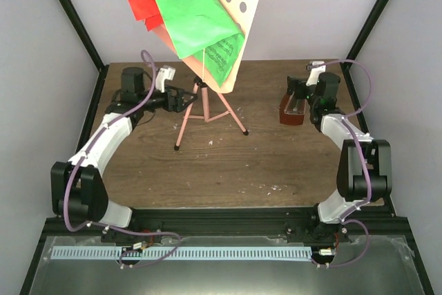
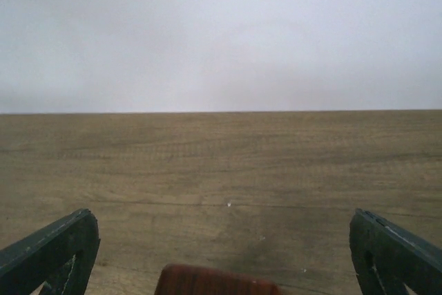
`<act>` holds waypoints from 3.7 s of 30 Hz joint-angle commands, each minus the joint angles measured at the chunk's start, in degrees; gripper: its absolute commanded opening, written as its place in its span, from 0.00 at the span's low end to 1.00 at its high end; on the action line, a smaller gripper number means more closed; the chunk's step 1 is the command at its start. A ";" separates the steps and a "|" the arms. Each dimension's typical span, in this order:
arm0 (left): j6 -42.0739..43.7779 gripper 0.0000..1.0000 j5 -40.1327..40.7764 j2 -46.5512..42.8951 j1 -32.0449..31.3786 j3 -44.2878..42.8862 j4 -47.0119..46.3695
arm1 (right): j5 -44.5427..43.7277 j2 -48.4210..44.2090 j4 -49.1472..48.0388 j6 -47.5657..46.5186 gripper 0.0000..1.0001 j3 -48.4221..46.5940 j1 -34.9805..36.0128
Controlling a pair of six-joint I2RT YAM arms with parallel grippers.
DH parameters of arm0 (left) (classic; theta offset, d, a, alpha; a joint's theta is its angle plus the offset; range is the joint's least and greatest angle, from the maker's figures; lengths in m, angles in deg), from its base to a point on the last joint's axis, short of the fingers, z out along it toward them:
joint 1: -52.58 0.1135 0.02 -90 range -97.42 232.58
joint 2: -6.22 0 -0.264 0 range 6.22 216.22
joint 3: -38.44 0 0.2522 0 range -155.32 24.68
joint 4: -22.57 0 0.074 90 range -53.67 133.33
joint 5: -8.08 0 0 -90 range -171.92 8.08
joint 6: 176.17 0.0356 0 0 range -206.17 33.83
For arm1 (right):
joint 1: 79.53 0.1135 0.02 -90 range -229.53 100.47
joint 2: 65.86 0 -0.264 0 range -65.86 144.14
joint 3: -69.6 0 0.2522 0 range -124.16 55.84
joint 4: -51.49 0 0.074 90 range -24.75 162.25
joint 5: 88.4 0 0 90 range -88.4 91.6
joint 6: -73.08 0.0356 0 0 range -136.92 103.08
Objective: Pack up the instrument practice props
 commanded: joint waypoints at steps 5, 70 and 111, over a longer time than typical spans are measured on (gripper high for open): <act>5.39 0.92 -2.31 3.21 0.05 -1.44 -1.58 | -3.68 -13.50 7.99 4.74 1.00 -3.43 -0.32; -19.38 0.00 64.43 9.84 -32.63 -7.28 4.91 | 27.48 -37.70 33.22 23.02 1.00 9.34 1.86; -15.15 0.81 18.84 -33.24 -8.69 8.31 26.17 | -4.34 -33.49 17.02 6.29 0.99 7.32 60.18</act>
